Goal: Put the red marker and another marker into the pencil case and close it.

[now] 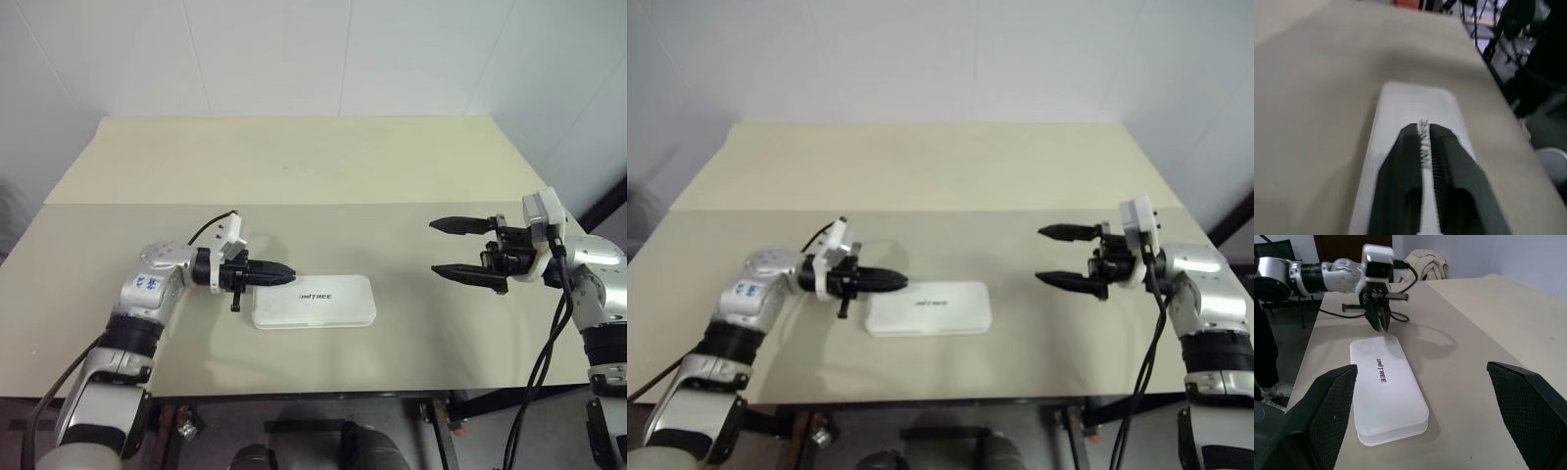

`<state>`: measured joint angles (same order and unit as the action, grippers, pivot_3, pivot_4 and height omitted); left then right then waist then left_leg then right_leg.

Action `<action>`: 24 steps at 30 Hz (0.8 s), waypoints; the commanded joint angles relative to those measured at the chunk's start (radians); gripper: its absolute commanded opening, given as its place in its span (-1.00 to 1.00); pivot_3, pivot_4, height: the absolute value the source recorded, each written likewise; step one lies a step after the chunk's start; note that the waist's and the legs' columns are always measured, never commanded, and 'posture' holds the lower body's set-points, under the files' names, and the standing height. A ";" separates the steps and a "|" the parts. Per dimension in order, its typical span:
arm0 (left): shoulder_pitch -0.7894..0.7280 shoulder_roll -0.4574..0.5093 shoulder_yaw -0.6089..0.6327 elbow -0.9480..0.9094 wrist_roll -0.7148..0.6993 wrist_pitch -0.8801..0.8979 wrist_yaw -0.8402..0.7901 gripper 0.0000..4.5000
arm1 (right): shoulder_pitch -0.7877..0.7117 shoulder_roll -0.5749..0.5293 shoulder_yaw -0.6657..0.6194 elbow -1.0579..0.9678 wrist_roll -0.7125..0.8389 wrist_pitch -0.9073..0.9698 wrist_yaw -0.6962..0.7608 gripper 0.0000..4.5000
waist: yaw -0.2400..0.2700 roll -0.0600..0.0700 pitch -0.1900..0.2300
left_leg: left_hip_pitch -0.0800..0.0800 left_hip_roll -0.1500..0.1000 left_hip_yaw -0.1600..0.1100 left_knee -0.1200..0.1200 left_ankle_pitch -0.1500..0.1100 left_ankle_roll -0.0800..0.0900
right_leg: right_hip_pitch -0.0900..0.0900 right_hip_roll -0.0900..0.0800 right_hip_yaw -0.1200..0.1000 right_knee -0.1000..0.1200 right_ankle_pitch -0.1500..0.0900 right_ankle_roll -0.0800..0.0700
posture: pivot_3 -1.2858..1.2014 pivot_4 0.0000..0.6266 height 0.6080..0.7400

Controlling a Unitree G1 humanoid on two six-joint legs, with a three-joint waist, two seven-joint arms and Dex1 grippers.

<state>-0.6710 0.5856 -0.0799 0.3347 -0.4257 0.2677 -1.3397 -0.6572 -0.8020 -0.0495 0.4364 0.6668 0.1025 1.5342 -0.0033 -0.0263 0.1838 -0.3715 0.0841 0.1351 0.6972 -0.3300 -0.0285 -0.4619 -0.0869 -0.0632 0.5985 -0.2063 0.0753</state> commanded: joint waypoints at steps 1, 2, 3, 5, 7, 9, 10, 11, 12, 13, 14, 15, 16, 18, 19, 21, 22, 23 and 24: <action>0.075 0.054 0.070 -0.127 -0.056 0.040 -0.012 -0.32 | -0.045 0.008 -0.039 0.005 -0.015 0.001 0.025 1.00 | -0.001 0.000 0.000 | 0.000 0.000 0.000 0.000 0.000 0.000 | 0.000 0.000 0.000 0.000 0.000 0.000 | 0.03 -0.52 1.00; 0.091 0.062 0.081 -0.143 -0.061 0.039 -0.015 -0.18 | -0.054 0.012 -0.040 0.013 -0.022 0.001 0.026 1.00 | -0.001 0.000 0.000 | 0.000 0.000 0.000 0.000 0.000 0.000 | 0.000 0.000 0.000 0.000 0.000 0.000 | 0.03 -0.52 1.00; 0.105 0.072 0.086 -0.152 -0.055 0.029 -0.018 -0.03 | -0.061 0.016 -0.040 0.019 -0.028 0.002 0.029 1.00 | -0.001 0.000 0.000 | 0.001 0.000 0.000 0.000 -0.001 0.001 | 0.000 0.000 0.000 0.000 0.000 0.000 | 0.03 -0.52 1.00; 0.134 0.099 0.104 -0.167 -0.054 0.001 -0.042 0.26 | -0.079 0.021 -0.039 0.037 -0.041 0.001 0.034 1.00 | -0.001 0.000 0.000 | 0.001 0.000 0.000 0.000 -0.002 0.003 | 0.000 0.000 0.000 -0.003 0.000 0.000 | 0.03 -0.52 1.00; 0.150 0.119 0.126 -0.182 -0.067 -0.003 -0.055 0.56 | -0.098 0.023 -0.040 0.060 -0.053 -0.003 0.042 1.00 | 0.001 0.000 0.000 | 0.001 0.000 0.000 0.000 -0.002 0.003 | 0.000 0.000 0.000 -0.003 0.000 -0.001 | 0.03 -0.52 1.00; 0.152 0.140 0.154 -0.186 -0.083 0.006 -0.064 0.85 | -0.113 0.023 -0.043 0.081 -0.065 -0.006 0.051 1.00 | 0.001 0.000 0.000 | 0.001 0.000 0.000 0.000 -0.002 0.003 | 0.000 0.000 0.000 -0.003 0.000 -0.001 | 0.03 -0.52 1.00; 0.150 0.148 0.172 -0.187 -0.097 0.011 -0.069 0.98 | -0.118 0.023 -0.043 0.088 -0.070 -0.009 0.054 1.00 | 0.000 0.000 0.000 | 0.001 0.000 0.000 0.000 -0.002 0.003 | 0.000 0.000 0.000 -0.003 0.000 -0.001 | 0.03 -0.52 1.00; 0.146 0.153 0.187 -0.189 -0.110 0.014 -0.073 0.98 | -0.123 0.021 -0.043 0.098 -0.075 -0.012 0.060 1.00 | -0.001 0.000 0.000 | 0.001 0.000 0.000 0.000 -0.002 0.003 | 0.000 0.000 0.000 -0.003 0.000 -0.001 | 0.03 -0.52 1.00; 0.138 0.152 0.193 -0.192 -0.118 0.017 -0.071 0.98 | -0.131 0.018 -0.045 0.118 -0.080 -0.018 0.069 1.00 | -0.001 0.001 0.000 | 0.001 0.000 0.000 0.000 -0.002 0.003 | 0.000 0.000 0.000 -0.003 0.000 -0.001 | 0.03 -0.52 1.00; 0.131 0.158 0.210 -0.195 -0.128 0.003 -0.082 0.98 | -0.135 0.018 -0.045 0.121 -0.084 -0.017 0.069 1.00 | -0.001 0.000 0.000 | 0.001 0.000 0.000 -0.001 -0.002 0.002 | 0.000 0.000 0.000 -0.003 0.000 -0.001 | 0.03 -0.52 1.00; 0.124 0.160 0.218 -0.198 -0.132 -0.006 -0.087 0.98 | -0.142 0.016 -0.046 0.132 -0.087 -0.020 0.073 1.00 | -0.001 0.001 0.000 | 0.001 0.000 0.000 -0.001 -0.002 0.002 | 0.000 0.000 0.000 -0.003 0.000 0.000 | 0.03 -0.52 1.00; 0.113 0.163 0.235 -0.210 -0.143 -0.008 -0.084 0.98 | -0.148 0.016 -0.045 0.136 -0.092 -0.021 0.074 1.00 | -0.001 0.001 0.000 | 0.001 0.000 0.000 -0.001 -0.001 0.002 | 0.000 0.000 0.000 -0.002 0.000 0.000 | 0.03 -0.52 1.00; 0.104 0.164 0.246 -0.219 -0.150 -0.007 -0.080 0.98 | -0.154 0.016 -0.044 0.143 -0.097 -0.025 0.076 1.00 | -0.001 0.001 0.000 | 0.001 0.000 0.000 -0.001 -0.001 0.002 | 0.000 0.000 0.000 -0.002 0.000 0.000 | 0.03 -0.52 1.00; 0.098 0.169 0.250 -0.231 -0.155 -0.002 -0.088 0.98 | -0.166 0.016 -0.041 0.159 -0.105 -0.032 0.079 1.00 | -0.001 0.001 0.000 | 0.000 0.000 0.001 -0.001 -0.001 0.001 | 0.000 0.000 0.000 -0.002 0.000 0.000 | 0.03 -0.52 1.00; 0.099 0.172 0.248 -0.233 -0.153 0.001 -0.092 0.98 | -0.171 0.015 -0.039 0.168 -0.106 -0.036 0.080 1.00 | -0.001 0.001 0.000 | 0.000 0.000 0.001 -0.001 -0.001 0.000 | 0.000 0.000 0.000 -0.002 0.000 0.000 | 0.03 -0.52 1.00; 0.113 0.183 0.256 -0.237 -0.156 0.001 -0.102 0.98 | -0.172 0.020 -0.036 0.166 -0.111 -0.040 0.080 1.00 | -0.001 0.001 0.000 | 0.001 0.000 0.001 -0.002 -0.001 0.000 | 0.000 0.000 0.000 -0.003 0.000 0.000 | 0.03 -0.52 1.00; 0.116 0.185 0.257 -0.238 -0.154 0.001 -0.099 0.98 | -0.170 0.020 -0.036 0.168 -0.111 -0.043 0.080 1.00 | -0.001 0.001 0.000 | 0.001 0.000 0.001 -0.003 -0.001 0.000 | 0.000 0.000 0.000 -0.003 0.000 0.000 | 0.03 -0.52 1.00; 0.114 0.191 0.263 -0.229 -0.140 0.016 -0.061 0.98 | -0.164 0.023 -0.038 0.160 -0.111 -0.043 0.079 1.00 | -0.001 0.001 0.000 | 0.001 0.000 0.001 -0.003 -0.001 0.000 | 0.000 0.000 0.000 -0.003 0.000 0.000 | 0.03 -0.52 1.00; 0.110 0.194 0.270 -0.221 -0.116 0.014 -0.014 0.98 | -0.158 0.026 -0.040 0.151 -0.109 -0.042 0.076 1.00 | -0.001 0.001 0.000 | 0.001 0.000 0.001 -0.004 -0.001 0.000 | 0.000 0.000 0.000 -0.003 0.000 0.000 | 0.03 -0.52 1.00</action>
<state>-0.5558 0.7575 0.1482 0.1264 -0.5533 0.2818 -1.4059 -0.8094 -0.7717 -0.0546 0.6006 0.5502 0.0706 1.5378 -0.0045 -0.0256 0.1842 -0.3706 0.0843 0.1365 0.6935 -0.3306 -0.0285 -0.4619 -0.0866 -0.0634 0.5954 -0.2063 0.0753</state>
